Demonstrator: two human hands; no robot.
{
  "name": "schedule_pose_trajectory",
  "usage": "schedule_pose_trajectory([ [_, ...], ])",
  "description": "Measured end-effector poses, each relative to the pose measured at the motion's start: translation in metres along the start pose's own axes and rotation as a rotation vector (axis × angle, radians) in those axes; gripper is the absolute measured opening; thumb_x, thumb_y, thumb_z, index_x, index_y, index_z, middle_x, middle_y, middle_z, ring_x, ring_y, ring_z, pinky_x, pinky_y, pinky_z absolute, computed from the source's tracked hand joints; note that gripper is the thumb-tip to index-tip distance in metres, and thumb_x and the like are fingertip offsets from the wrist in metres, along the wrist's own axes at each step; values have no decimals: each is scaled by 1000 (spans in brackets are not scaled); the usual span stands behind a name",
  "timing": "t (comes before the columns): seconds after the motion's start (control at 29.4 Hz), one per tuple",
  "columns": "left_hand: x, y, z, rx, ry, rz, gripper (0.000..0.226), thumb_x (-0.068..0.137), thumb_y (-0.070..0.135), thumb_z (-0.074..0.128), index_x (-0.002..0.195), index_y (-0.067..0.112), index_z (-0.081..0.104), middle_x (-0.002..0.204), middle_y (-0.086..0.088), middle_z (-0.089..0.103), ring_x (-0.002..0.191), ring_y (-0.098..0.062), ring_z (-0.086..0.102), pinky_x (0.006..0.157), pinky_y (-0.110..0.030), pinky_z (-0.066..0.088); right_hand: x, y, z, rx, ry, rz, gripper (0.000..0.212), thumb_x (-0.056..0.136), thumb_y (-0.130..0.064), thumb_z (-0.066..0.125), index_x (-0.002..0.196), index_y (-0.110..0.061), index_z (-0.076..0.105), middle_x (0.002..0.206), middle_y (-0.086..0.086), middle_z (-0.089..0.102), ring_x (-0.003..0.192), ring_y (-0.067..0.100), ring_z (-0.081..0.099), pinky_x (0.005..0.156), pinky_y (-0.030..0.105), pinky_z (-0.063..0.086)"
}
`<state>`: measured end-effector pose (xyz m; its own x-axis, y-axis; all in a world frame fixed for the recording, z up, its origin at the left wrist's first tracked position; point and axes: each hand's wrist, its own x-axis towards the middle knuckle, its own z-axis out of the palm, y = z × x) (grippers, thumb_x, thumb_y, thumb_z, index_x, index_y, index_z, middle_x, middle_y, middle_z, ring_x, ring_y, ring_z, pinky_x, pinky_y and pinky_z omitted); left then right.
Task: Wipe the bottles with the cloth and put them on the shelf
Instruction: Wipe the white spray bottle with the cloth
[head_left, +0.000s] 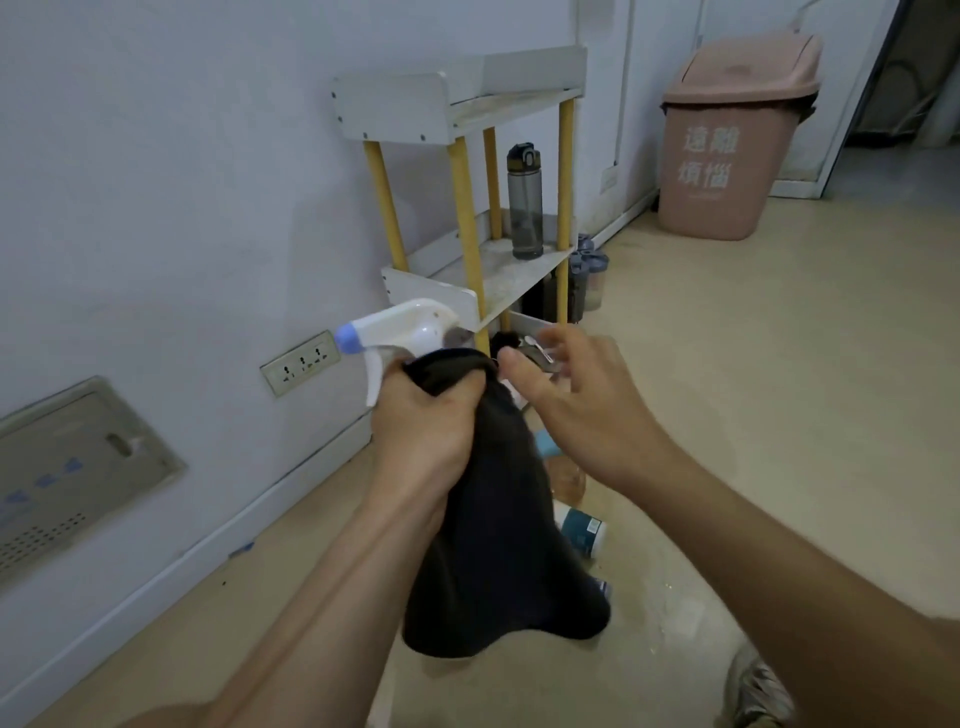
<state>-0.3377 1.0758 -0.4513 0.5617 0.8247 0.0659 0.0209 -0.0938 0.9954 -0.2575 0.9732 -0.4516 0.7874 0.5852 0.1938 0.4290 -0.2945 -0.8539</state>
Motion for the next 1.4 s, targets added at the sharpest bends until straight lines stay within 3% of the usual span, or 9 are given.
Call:
schedule_pose_trajectory([
  [0.14,-1,1,-2,-108,62,-95,26,89,21,67,113,24,58,96,6,67,85,-5,64,69,-20,51,-11,9,9,62,-580,-25,67,79,-63,67,136,-34,45,125,-10,58,115,7,58,100,35,51],
  [0.31,-10,7,-3,-74,-101,-92,10,97,30,56,90,37,54,87,16,62,80,4,57,64,-16,43,-5,28,29,175,-472,-158,107,60,-46,90,149,-31,32,138,-5,52,129,9,50,109,38,44],
  [0.44,-16,5,-4,177,-305,87,29,91,23,64,101,44,46,101,13,60,90,5,57,74,-10,45,-8,29,37,367,-394,-54,85,63,-16,91,135,-20,45,117,-1,67,105,4,66,90,23,53],
  [0.58,-9,8,-20,56,-489,169,57,83,44,63,135,49,40,127,21,54,105,14,57,80,-7,48,-3,20,16,710,-448,151,64,68,-20,76,128,-19,55,114,11,71,103,29,70,87,39,59],
  [0.75,3,2,-37,63,-592,36,64,79,66,55,138,43,45,133,21,57,117,4,57,96,-20,46,-2,13,-19,1050,-600,334,85,30,-36,92,109,-8,74,113,18,72,97,28,71,81,37,60],
  [0.88,2,3,-39,53,-588,-21,60,79,60,66,126,23,60,115,9,71,103,-7,68,81,-20,54,-1,13,-22,1042,-549,391,95,17,-40,91,105,-8,75,107,17,73,90,27,73,76,35,59],
  [1.23,-8,8,-36,16,-411,-73,62,60,47,78,114,24,60,103,5,73,91,-10,72,78,-27,56,-3,3,-16,686,-323,294,37,84,-34,70,108,-7,69,100,11,76,91,24,74,75,30,60],
  [1.33,-10,9,-30,0,-239,-67,55,60,41,84,108,23,64,96,8,74,83,-7,72,68,-21,56,-4,8,-9,499,-282,269,44,91,-54,56,118,-20,67,108,0,75,94,15,73,69,24,57],
  [1.4,-12,6,-25,-90,-128,-51,48,61,35,86,104,19,68,93,6,76,83,-10,73,69,-24,58,-8,10,-7,492,-441,325,56,84,-69,50,132,-39,52,120,-9,69,102,13,71,77,33,60],
])
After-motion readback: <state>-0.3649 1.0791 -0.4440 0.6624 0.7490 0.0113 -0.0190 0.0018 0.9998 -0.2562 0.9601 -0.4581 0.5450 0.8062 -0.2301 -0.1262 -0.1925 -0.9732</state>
